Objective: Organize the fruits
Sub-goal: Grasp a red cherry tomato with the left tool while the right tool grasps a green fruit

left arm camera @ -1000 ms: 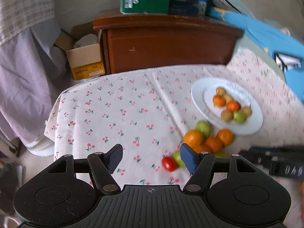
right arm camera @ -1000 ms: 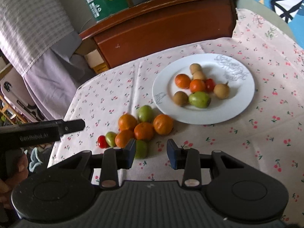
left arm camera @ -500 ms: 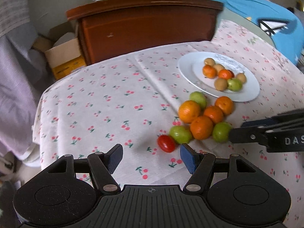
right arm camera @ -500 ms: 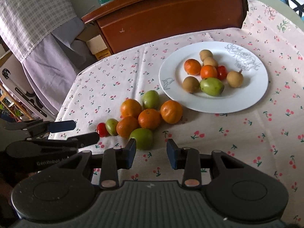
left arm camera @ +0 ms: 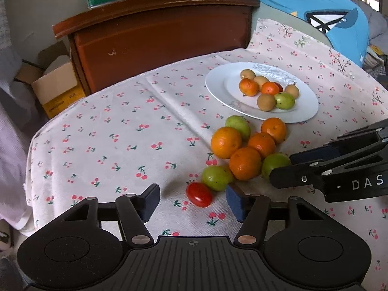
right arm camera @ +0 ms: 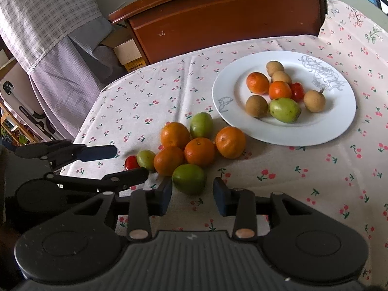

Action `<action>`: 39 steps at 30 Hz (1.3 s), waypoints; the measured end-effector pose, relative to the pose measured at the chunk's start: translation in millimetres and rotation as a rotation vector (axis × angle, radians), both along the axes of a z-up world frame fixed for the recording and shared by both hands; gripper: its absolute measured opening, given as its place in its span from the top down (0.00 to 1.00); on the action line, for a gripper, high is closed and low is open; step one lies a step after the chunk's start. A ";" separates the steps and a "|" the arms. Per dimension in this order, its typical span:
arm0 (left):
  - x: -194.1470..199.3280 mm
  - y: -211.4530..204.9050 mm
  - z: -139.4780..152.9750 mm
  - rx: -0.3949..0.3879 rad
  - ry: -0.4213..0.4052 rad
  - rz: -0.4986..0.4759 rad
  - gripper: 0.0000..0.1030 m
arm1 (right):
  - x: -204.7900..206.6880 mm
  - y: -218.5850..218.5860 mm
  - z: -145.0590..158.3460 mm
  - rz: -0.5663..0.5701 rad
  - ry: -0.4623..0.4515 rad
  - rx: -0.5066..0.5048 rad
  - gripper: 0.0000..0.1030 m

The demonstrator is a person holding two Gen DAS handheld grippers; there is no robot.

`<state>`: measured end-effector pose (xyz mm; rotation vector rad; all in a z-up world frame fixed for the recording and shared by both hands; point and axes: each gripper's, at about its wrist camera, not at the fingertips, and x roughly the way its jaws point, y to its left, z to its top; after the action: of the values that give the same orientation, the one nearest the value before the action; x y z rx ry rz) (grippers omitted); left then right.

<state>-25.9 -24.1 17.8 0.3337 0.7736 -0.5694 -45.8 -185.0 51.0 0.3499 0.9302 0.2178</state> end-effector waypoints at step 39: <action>-26.5 -8.6 23.6 -0.047 0.017 -0.056 0.75 | -7.0 -8.7 11.8 -0.028 -0.023 0.047 0.70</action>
<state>-52.4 -32.6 41.4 0.3085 0.7678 -0.6422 -52.8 -193.7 62.8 0.4023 0.8978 0.2178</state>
